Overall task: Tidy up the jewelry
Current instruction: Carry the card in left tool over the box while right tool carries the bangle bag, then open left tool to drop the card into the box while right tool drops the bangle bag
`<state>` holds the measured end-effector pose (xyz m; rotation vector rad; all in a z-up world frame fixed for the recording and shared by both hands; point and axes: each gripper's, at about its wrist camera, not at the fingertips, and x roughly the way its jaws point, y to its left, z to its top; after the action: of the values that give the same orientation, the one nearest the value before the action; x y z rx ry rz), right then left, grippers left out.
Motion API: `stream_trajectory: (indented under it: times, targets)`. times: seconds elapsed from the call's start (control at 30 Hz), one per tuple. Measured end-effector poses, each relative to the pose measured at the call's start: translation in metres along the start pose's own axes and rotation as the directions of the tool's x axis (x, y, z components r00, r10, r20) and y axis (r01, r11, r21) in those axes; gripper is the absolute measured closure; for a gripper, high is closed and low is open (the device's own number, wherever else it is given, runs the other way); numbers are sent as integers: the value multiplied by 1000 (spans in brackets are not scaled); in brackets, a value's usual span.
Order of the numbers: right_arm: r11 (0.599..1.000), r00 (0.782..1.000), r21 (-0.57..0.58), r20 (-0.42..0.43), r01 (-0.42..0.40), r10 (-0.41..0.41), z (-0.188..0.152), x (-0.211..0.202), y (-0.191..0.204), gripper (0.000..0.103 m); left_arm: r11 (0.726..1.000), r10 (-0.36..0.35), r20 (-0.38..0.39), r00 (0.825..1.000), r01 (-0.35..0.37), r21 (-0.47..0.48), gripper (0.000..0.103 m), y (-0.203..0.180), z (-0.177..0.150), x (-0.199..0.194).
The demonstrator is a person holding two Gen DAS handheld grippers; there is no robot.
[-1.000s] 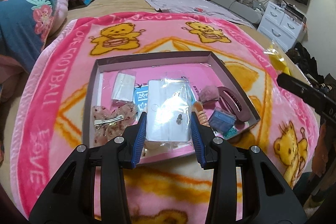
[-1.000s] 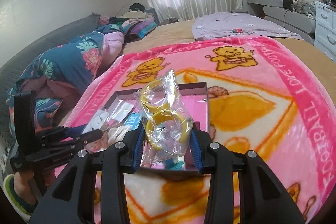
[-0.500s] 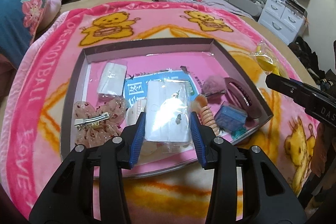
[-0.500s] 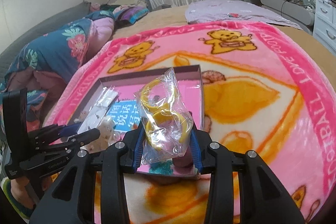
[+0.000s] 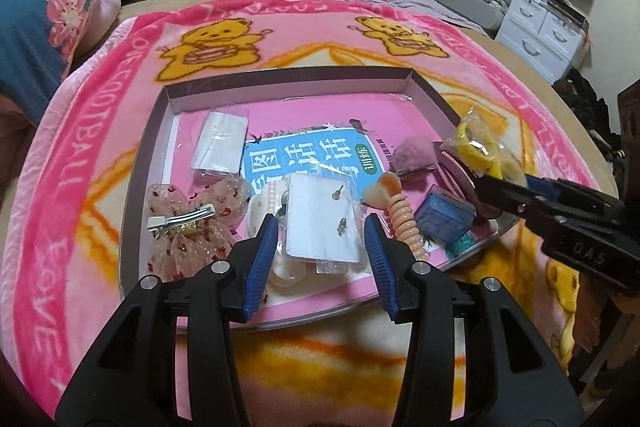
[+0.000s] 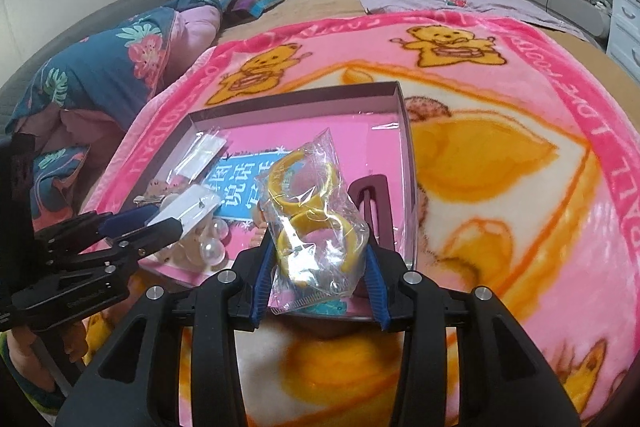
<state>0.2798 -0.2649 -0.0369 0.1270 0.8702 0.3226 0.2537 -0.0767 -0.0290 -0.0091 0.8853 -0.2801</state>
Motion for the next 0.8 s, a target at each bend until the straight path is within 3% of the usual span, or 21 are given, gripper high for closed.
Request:
stream_trajectory:
  times: [0.3,0.5,0.63,0.8]
  targets:
    - [999,999,45,51,-18,16,-4,-23,-7,48,1000,-6,24,1000,6,-7,61,-1,1,-19]
    - [999,992,45,122,4,-10,-10,-56,-9,32,1000,-9,55,998,9,-13,52,-3,2,-42]
    - [999,985,53,173,0,-9,-19,-81,-7,17,1000,-8,81,997,9,-13,43,-4,-1,-61]
    - [999,977,31,210,18,-24,-28,-106,1,10,1000,5,119,993,-4,-7,27,-5,-12,-92]
